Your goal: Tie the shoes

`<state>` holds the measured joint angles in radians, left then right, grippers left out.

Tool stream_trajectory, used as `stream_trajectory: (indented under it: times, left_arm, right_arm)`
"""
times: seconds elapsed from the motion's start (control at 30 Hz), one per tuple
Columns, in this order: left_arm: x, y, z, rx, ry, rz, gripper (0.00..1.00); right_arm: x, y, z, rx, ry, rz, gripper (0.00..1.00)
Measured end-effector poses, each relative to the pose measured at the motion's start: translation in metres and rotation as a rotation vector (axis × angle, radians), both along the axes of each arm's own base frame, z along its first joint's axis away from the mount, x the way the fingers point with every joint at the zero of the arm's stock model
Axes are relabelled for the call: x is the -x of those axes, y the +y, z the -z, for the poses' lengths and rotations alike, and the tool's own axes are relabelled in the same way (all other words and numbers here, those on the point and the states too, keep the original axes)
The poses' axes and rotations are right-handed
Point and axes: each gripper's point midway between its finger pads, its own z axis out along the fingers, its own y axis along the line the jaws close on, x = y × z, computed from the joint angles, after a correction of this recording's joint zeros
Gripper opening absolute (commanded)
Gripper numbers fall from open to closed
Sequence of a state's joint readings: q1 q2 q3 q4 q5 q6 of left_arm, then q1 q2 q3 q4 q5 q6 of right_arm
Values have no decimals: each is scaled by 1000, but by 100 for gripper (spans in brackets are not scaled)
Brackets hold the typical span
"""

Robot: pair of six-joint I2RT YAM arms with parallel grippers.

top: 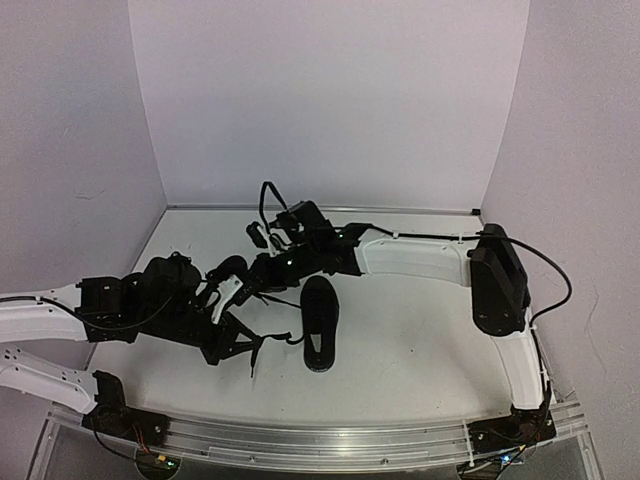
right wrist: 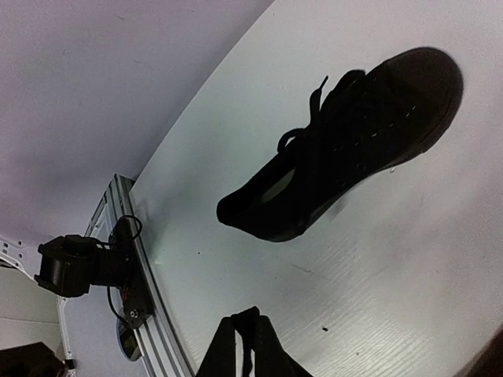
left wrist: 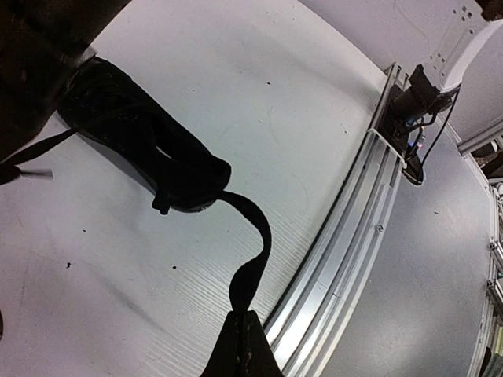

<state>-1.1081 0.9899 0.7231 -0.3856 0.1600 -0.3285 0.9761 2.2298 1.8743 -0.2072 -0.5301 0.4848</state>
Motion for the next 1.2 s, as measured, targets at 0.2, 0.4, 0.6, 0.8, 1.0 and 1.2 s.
stream_trajectory:
  times: [0.2, 0.4, 0.6, 0.8, 1.0, 1.2]
  left_arm:
    - [0, -2, 7, -24, 0, 4, 0]
    - [-7, -7, 23, -84, 6, -8, 0]
    - [-11, -14, 31, -110, 12, -3, 0]
    - [-18, -14, 25, -97, -20, -32, 0]
    - [-62, -10, -1, -43, -74, -196, 0]
    - [-129, -8, -18, 51, -45, -372, 0]
  right_arm:
    - [6, -7, 20, 23, 59, -8, 46]
    - [-8, -64, -2, 26, 70, 51, 70]
    - [-39, -106, -63, -80, 10, 103, 66]
    - [-24, -96, -59, -89, 31, 38, 54]
    - [-26, -107, -37, 12, -23, 37, 41]
    - [-26, -133, 3, 177, -79, 16, 32]
